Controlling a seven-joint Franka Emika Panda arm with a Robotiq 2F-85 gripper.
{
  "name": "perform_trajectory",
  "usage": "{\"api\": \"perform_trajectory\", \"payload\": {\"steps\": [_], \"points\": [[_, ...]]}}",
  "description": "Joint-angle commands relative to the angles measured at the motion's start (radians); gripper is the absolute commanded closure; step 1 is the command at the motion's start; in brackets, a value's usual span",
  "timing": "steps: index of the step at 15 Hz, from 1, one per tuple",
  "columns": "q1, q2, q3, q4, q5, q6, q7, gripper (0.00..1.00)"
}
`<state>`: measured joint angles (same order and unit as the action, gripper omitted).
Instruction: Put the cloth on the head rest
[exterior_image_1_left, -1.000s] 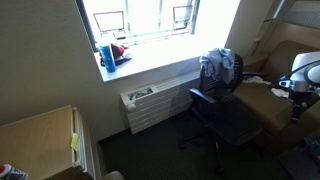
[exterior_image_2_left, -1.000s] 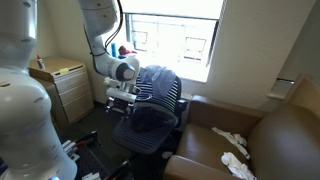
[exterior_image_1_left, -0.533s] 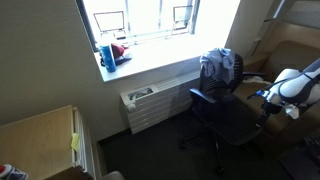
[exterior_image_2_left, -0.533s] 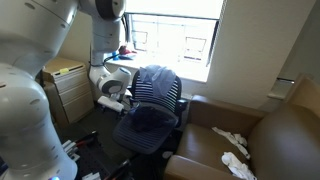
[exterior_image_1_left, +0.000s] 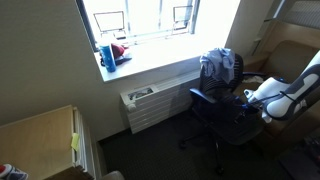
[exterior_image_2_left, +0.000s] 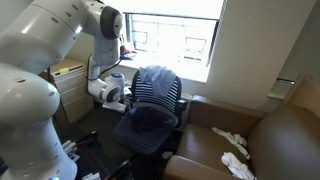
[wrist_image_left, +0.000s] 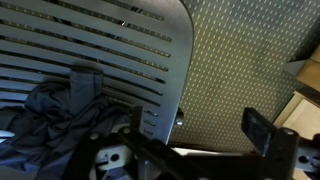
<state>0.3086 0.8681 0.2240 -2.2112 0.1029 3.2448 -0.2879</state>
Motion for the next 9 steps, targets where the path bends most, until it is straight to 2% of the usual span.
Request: {"api": "perform_trajectory", "payload": {"steps": [1,2,3,4,7,8,9], "points": [[-0.004,0.024,-0.01,0.02,-0.092,-0.016,0.078,0.0],[0.01,0.115,-0.041,0.105,-0.094,-0.006,0.115,0.0],[0.022,0.19,-0.063,0.158,-0.094,0.087,0.142,0.0],[-0.031,0.245,-0.021,0.198,-0.102,0.156,0.157,0.0],[-0.038,0.403,-0.021,0.383,-0.114,0.273,0.207,0.0],[-0.034,0.376,-0.031,0.443,-0.108,0.218,0.223,0.0],[-0.023,0.42,-0.044,0.51,-0.103,0.233,0.234,0.0]]}}
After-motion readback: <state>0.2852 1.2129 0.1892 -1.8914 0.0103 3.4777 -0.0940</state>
